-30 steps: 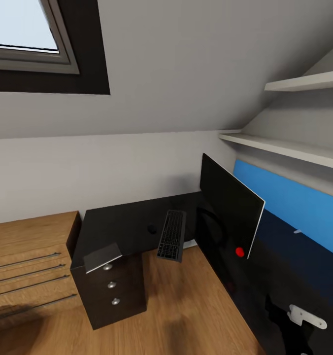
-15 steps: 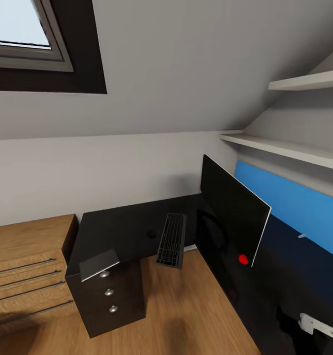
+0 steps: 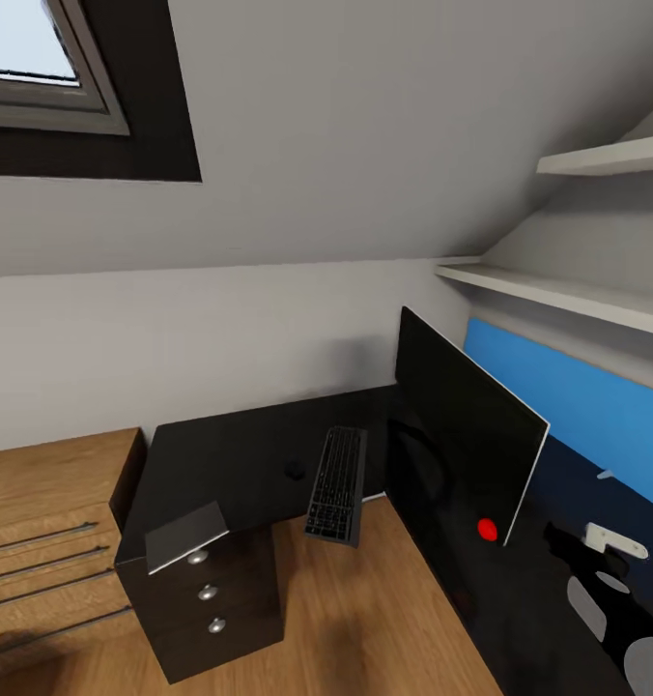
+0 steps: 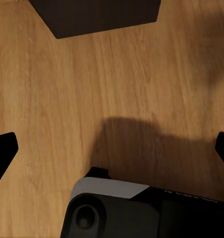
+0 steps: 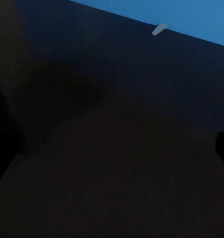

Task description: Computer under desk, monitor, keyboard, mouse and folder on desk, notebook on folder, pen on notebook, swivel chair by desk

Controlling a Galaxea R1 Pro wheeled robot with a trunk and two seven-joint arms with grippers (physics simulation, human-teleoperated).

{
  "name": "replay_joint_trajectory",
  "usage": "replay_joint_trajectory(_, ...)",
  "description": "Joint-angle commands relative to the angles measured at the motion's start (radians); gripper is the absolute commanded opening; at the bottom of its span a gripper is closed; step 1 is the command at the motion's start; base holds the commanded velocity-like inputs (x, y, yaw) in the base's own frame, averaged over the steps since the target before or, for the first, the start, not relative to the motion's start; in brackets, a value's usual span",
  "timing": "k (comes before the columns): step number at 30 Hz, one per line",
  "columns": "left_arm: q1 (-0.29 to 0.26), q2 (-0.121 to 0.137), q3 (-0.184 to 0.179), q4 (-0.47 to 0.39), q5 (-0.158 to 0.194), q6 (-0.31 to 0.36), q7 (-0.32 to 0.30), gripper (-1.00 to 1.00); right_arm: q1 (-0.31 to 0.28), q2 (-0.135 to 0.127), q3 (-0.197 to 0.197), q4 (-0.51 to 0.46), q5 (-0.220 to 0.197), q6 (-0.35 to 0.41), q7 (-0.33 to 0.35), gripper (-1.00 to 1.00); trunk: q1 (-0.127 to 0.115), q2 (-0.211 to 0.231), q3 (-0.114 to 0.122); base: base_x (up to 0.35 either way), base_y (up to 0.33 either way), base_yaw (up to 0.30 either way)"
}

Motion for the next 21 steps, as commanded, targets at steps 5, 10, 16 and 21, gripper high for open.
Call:
replay_joint_trajectory(5,-0.001,0.0,-0.008,0.0,-0.012,-0.005,0.007,1.0,-0.019,-0.037,0.0,0.027,-0.015,-0.01,0.023,1.0,0.001,-0.002,-0.002,0.118,-0.103,0.0)
replay_joint_trajectory(10,-0.001,0.0,-0.008,0.0,-0.016,-0.006,0.007,1.0,-0.02,-0.04,0.0,0.026,-0.016,-0.009,0.026,1.0,0.001,-0.002,-0.002,0.111,-0.02,0.0)
replay_joint_trajectory(16,-0.001,0.001,-0.008,0.0,-0.017,-0.006,0.007,1.0,-0.021,-0.041,0.001,0.026,-0.015,-0.01,0.029,1.0,0.001,-0.002,-0.002,0.164,-0.003,0.0)
replay_joint_trajectory(21,-0.001,0.0,-0.008,0.0,-0.017,-0.006,0.007,1.0,-0.021,-0.039,0.007,0.026,-0.014,-0.01,0.041,1.0,0.001,-0.002,-0.002,0.094,-0.001,0.0)
